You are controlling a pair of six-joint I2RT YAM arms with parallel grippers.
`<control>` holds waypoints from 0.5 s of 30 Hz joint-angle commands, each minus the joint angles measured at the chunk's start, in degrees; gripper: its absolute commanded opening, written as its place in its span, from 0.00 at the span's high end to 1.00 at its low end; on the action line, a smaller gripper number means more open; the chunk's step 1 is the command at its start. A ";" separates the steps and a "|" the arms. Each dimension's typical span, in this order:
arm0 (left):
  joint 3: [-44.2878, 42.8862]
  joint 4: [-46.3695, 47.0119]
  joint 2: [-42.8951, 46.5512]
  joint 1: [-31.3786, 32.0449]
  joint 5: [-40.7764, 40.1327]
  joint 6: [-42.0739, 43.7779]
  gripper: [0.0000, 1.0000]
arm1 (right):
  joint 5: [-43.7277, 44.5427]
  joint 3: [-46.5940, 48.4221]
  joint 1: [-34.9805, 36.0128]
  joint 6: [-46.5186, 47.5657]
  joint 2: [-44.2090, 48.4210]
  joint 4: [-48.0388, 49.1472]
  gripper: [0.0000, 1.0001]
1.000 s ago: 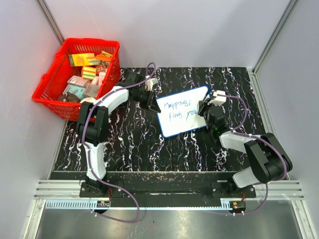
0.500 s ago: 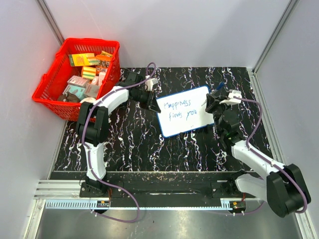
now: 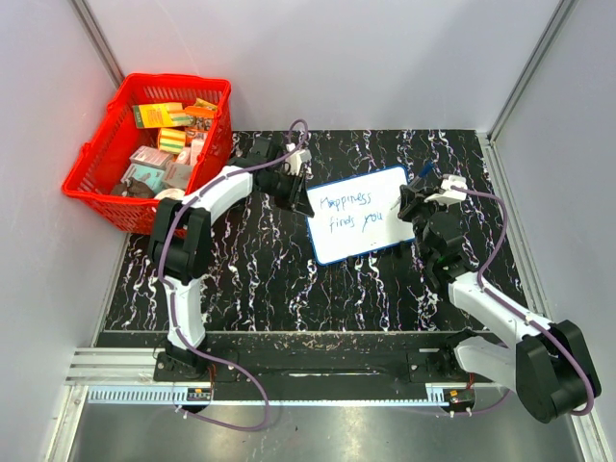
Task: Write a sentence on the whiteboard
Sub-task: Place the whiteboard at the center of the board.
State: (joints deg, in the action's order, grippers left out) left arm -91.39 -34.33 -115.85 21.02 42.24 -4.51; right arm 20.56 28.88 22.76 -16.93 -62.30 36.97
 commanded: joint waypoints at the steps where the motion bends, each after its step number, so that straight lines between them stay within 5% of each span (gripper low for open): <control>1: -0.45 2.07 -2.62 0.52 -19.21 8.20 0.71 | 1.68 -0.23 -0.53 -0.91 0.60 0.47 1.00; 15: 4.64 8.73 4.92 1.04 -22.20 6.10 0.27 | 1.77 -0.67 -0.88 -1.44 1.83 -1.02 1.00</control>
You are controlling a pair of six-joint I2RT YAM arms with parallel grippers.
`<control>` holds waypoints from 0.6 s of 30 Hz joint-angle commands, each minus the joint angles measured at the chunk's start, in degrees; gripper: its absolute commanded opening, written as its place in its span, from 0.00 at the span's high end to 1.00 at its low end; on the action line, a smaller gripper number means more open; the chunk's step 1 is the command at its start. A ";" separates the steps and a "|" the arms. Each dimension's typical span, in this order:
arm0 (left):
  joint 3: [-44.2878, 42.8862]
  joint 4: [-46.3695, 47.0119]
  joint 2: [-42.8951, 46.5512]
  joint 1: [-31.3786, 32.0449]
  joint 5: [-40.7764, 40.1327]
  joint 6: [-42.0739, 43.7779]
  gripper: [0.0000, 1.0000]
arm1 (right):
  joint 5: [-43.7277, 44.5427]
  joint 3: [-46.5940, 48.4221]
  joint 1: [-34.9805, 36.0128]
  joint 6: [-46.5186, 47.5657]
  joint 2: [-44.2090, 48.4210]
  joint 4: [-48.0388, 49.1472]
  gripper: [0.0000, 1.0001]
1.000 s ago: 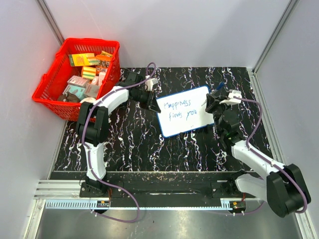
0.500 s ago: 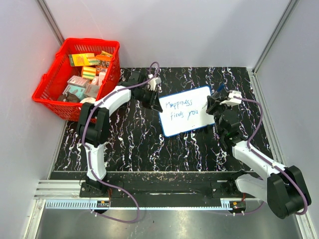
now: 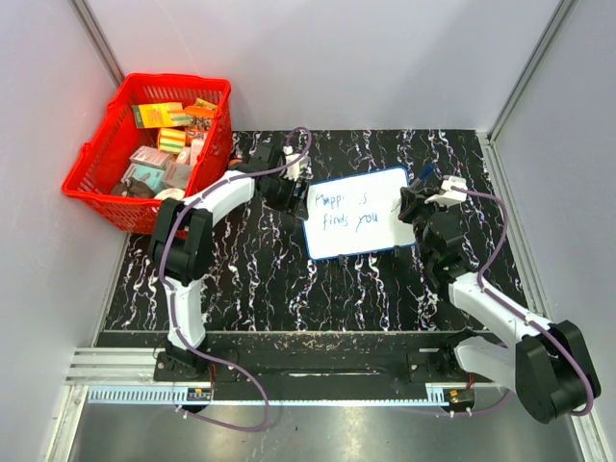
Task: Write a sentence on the whiteboard
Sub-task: Place the whiteboard at the center of the board, then put down the whiteboard marker without the cap at the center of the board.
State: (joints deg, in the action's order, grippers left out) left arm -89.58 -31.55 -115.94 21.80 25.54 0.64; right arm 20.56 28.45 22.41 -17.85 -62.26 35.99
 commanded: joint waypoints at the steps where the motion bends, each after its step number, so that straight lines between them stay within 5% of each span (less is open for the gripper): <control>1: 4.05 6.67 5.89 0.26 -5.33 0.76 0.23 | 1.85 -0.23 -0.62 -0.44 2.14 -0.21 1.00; 12: 14.86 19.93 19.60 0.17 -3.64 -6.43 0.14 | 2.91 0.12 -1.58 -2.36 5.04 -4.60 1.00; 18: 22.78 25.66 26.55 -1.41 -3.75 -14.61 0.13 | -5.23 1.61 -10.09 -9.56 5.74 -13.47 1.00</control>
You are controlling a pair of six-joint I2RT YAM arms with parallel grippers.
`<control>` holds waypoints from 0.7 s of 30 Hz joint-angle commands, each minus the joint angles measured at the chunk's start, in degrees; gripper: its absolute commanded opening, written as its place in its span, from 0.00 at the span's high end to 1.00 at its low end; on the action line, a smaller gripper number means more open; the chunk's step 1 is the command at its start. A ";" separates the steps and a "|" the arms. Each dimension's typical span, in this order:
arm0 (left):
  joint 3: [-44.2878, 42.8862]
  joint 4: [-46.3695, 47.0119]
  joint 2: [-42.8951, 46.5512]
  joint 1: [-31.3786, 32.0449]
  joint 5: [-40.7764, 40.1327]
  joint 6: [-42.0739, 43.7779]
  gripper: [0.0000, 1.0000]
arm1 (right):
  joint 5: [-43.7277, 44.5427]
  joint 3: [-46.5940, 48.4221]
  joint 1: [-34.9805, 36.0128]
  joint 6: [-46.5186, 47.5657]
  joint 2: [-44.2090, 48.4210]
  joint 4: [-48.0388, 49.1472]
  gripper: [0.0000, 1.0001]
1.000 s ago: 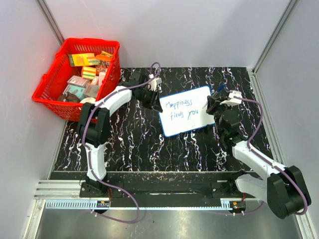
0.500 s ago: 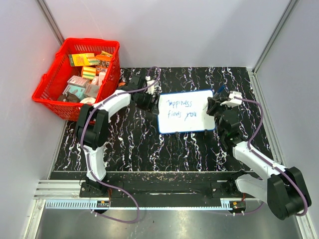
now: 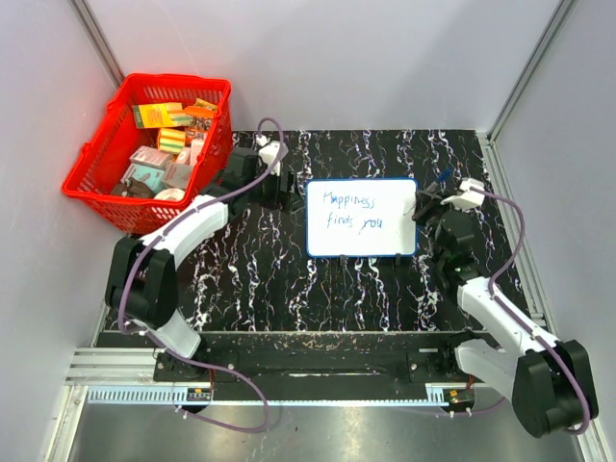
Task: Write a sentence on the whiteboard
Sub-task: Put down the whiteboard marker without the cap at the center of the board.
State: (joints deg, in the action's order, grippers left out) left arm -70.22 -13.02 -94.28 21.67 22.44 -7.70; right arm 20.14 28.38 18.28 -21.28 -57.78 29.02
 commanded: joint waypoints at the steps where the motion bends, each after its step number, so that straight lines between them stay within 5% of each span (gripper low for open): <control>1: 4.64 7.21 5.59 -1.37 -0.73 -6.88 0.13 | -6.59 1.50 -8.07 -7.62 1.53 -7.47 1.00; 7: 7.72 6.78 9.37 -1.46 -0.90 -6.71 0.13 | -12.31 2.81 -22.75 -15.63 1.10 -14.33 1.00; 17: 13.88 10.11 16.57 -1.37 -2.92 -8.99 0.11 | -29.97 12.21 -34.72 -19.33 -26.31 -21.02 1.00; 21: 15.63 11.69 19.22 -1.28 -4.32 -10.22 0.07 | -34.82 10.91 -35.25 -20.20 -30.64 -16.90 0.81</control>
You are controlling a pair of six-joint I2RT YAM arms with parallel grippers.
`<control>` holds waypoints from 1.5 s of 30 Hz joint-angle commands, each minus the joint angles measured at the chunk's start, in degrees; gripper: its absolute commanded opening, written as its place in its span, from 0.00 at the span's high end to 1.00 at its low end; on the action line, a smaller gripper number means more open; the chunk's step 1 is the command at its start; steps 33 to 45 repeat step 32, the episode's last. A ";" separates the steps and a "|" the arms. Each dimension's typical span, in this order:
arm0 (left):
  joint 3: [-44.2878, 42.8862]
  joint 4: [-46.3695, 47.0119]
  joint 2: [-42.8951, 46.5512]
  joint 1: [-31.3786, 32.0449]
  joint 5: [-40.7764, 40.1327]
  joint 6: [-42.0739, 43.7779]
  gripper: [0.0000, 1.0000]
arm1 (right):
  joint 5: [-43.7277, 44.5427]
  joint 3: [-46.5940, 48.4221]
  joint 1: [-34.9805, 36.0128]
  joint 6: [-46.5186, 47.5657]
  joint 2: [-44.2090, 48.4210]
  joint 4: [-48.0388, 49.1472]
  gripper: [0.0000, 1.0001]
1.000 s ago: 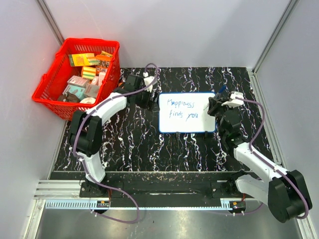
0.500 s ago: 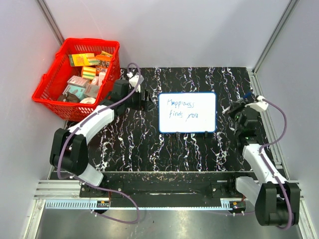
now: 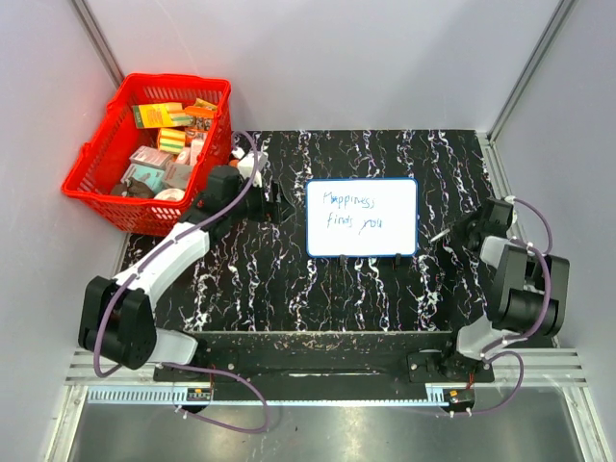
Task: Write a sentence on the whiteboard
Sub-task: Put down the whiteboard marker without the cap at the center of the board, then reset both arms
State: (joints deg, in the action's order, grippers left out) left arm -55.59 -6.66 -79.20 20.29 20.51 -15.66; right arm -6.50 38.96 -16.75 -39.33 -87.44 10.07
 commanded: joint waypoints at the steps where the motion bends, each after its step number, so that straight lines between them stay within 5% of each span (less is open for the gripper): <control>1: 1.80 5.86 5.10 0.01 -2.76 -2.70 0.07 | -8.26 -0.63 -0.21 -2.50 -0.54 3.54 0.61; 3: 2.77 7.87 5.98 0.01 -3.89 -3.49 0.06 | -7.13 -2.22 -0.30 -2.77 1.47 4.96 0.38; 4: 3.64 8.41 6.33 0.01 -4.68 -4.20 0.05 | -7.03 -2.31 -0.21 -2.68 2.00 4.96 0.09; 6: 5.22 10.68 7.56 0.01 -6.26 -6.21 0.04 | -6.16 -2.22 -0.21 -1.89 3.67 3.83 0.00; 13: 4.97 9.82 8.27 0.01 -15.23 -10.71 0.03 | -4.66 -2.57 -0.21 0.74 11.31 1.80 0.00; 21: 4.16 3.48 9.93 3.08 -33.77 -1.66 0.03 | 2.25 -2.14 1.37 9.96 31.26 -1.61 0.00; 25: 9.27 9.11 15.11 4.14 -35.97 0.98 0.03 | 14.82 1.64 7.42 17.52 37.07 -6.55 0.00; 30: 13.65 13.15 19.51 5.19 -37.93 4.92 0.03 | 26.18 -1.86 14.99 23.77 40.59 0.65 0.00; 32: 14.89 15.17 21.80 5.28 -37.74 7.39 0.01 | 27.41 -5.81 15.00 24.82 40.86 7.20 0.00; 45: 14.89 15.17 21.80 5.28 -37.74 7.39 0.01 | 27.41 -5.81 15.00 24.82 40.86 7.20 0.00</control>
